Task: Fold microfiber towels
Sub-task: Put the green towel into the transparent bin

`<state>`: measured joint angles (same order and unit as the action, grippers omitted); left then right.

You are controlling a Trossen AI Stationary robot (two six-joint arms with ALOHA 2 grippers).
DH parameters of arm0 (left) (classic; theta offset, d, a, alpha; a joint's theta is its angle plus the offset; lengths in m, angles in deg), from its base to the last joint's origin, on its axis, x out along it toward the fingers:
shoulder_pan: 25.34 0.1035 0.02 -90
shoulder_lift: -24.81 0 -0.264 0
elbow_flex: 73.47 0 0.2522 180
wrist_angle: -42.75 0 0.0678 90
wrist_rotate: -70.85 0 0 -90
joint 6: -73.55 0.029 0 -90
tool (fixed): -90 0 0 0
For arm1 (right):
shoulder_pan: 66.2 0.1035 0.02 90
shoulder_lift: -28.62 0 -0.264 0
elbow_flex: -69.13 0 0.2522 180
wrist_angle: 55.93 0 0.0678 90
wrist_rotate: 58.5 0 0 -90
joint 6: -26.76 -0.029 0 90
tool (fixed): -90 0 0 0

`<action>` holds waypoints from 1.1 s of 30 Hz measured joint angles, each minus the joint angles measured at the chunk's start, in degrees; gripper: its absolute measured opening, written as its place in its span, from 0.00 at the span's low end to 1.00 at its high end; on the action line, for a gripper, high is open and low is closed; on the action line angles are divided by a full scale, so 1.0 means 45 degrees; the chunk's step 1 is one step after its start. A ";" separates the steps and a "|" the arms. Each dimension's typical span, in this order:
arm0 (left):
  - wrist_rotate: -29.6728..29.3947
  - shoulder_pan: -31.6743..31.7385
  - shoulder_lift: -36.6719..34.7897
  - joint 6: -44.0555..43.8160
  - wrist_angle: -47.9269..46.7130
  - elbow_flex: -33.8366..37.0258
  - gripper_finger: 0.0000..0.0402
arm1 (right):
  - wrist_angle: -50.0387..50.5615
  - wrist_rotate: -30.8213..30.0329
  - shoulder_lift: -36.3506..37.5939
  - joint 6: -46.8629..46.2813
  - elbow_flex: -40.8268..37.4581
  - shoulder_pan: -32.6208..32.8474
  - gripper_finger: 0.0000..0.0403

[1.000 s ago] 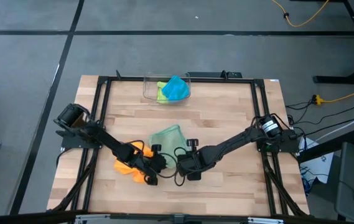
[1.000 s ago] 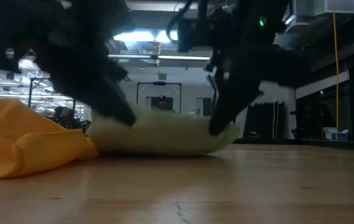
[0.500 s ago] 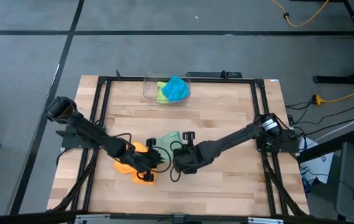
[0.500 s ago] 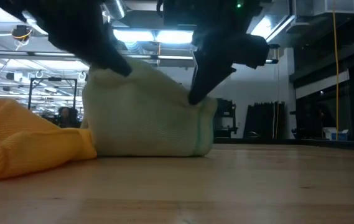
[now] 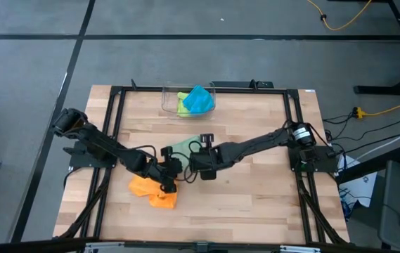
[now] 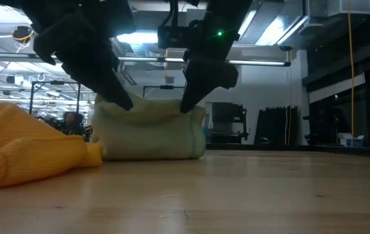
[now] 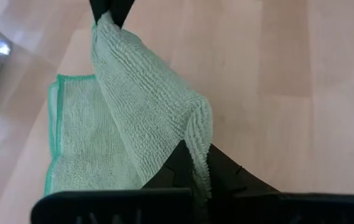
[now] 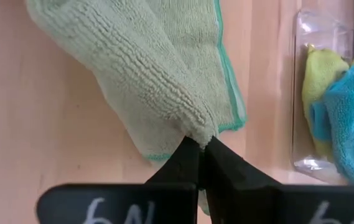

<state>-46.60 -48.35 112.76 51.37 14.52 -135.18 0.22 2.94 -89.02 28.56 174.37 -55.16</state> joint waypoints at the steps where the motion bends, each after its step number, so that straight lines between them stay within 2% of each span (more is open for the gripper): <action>1: -0.0094 0.0039 0.0000 0.0008 -0.0020 0.0001 0.01 | -0.0005 0.0023 0.0000 0.0024 -0.0004 -0.0092 0.02; 12: -0.1248 0.0395 -0.0083 0.0072 -0.0625 0.0001 0.01 | -0.0029 -0.0144 0.0000 0.0061 -0.0004 -0.0515 0.02; 19: -0.2385 0.0721 -0.0937 0.1831 -0.1239 -0.0278 0.01 | -0.0028 -0.2378 0.0005 0.1027 0.0094 -0.0505 0.02; 24: -0.2650 0.1795 -0.2329 0.4074 -0.2273 -0.1135 0.00 | 0.0097 -0.3965 0.0010 0.2477 0.0880 -0.0614 0.02; 27: -0.2397 0.2958 -0.3035 0.5530 -0.2690 -0.1860 0.00 | 0.0409 -0.4527 0.0010 0.3436 0.1903 -0.0939 0.02; 33: -0.0102 0.5778 -0.3445 0.7653 -0.2930 -0.3639 0.00 | 0.2968 -0.4743 0.0010 0.3982 0.5081 -0.2308 0.02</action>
<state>-47.06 -22.35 97.25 85.81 1.34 -151.56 13.58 -18.40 -88.98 46.48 197.24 -65.54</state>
